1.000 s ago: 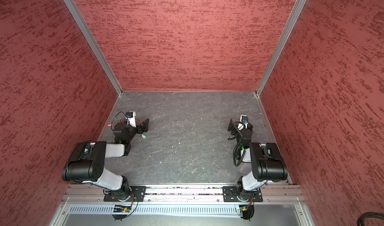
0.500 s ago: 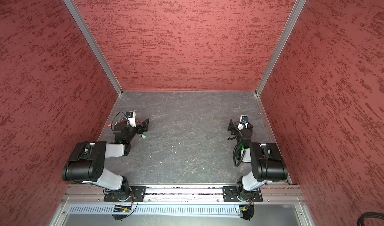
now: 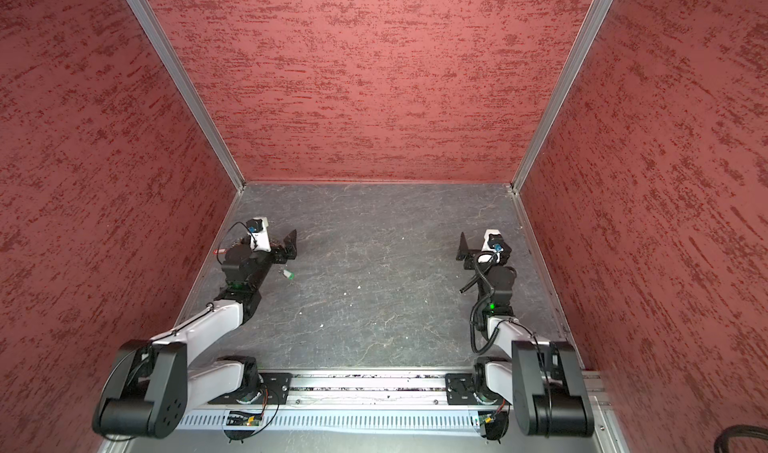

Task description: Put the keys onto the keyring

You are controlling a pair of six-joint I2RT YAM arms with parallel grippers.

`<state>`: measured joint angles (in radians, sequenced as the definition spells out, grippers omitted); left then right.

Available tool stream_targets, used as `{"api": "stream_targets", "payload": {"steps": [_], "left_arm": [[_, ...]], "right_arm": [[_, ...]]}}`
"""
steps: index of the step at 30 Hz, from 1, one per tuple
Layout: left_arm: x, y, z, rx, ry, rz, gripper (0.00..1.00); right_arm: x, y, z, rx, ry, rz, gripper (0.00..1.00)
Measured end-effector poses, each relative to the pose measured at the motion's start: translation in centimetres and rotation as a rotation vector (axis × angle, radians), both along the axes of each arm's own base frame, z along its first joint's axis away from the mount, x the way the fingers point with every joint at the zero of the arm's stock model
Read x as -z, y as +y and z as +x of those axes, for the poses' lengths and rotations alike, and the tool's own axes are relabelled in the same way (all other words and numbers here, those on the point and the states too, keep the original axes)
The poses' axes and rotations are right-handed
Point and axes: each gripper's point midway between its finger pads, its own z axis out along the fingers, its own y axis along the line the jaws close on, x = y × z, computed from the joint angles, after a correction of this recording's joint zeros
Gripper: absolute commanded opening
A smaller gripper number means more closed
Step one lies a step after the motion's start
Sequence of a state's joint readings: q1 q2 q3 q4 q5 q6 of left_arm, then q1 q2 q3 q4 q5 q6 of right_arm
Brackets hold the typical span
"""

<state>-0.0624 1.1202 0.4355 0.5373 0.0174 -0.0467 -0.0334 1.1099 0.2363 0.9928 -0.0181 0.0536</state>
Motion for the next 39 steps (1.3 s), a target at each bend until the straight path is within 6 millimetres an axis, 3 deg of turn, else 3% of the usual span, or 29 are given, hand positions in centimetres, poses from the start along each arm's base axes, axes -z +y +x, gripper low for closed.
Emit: {"api": "stream_targets", "payload": {"steps": [5, 7, 9, 12, 16, 20, 28, 39], "left_arm": [[-4.8, 2.3, -0.5, -0.151, 0.016, -0.209, 0.99], [-5.3, 3.8, -0.9, -0.226, 0.035, -0.313, 0.99], [-4.4, 5.4, -1.3, -0.283, 0.066, -0.409, 0.99], [-1.2, 7.5, -1.5, -0.362, 0.169, -0.489, 0.99], [3.8, 8.5, -0.4, -0.441, 0.413, -0.538, 0.99], [6.5, 9.3, 1.0, -0.487, 0.577, -0.560, 0.99], [12.1, 10.1, 1.4, -0.541, 0.806, -0.602, 0.99], [15.8, 9.9, 3.6, -0.552, 0.959, -0.591, 0.99]], "right_arm": [[-6.2, 0.1, -0.7, -0.039, -0.106, 0.183, 0.99], [-7.3, 0.0, -1.0, -0.048, -0.104, 0.286, 0.99], [-7.3, -0.3, -1.5, -0.042, -0.079, 0.389, 0.99], [-5.9, -0.2, -2.1, -0.049, -0.022, 0.463, 0.99], [-2.4, 0.3, -1.7, -0.043, 0.132, 0.501, 0.99], [1.1, 1.1, -0.9, -0.050, 0.314, 0.515, 0.99], [4.4, 2.9, -0.7, -0.119, 0.461, 0.559, 0.99], [7.7, 3.7, 0.0, -0.138, 0.573, 0.604, 0.99]]}}
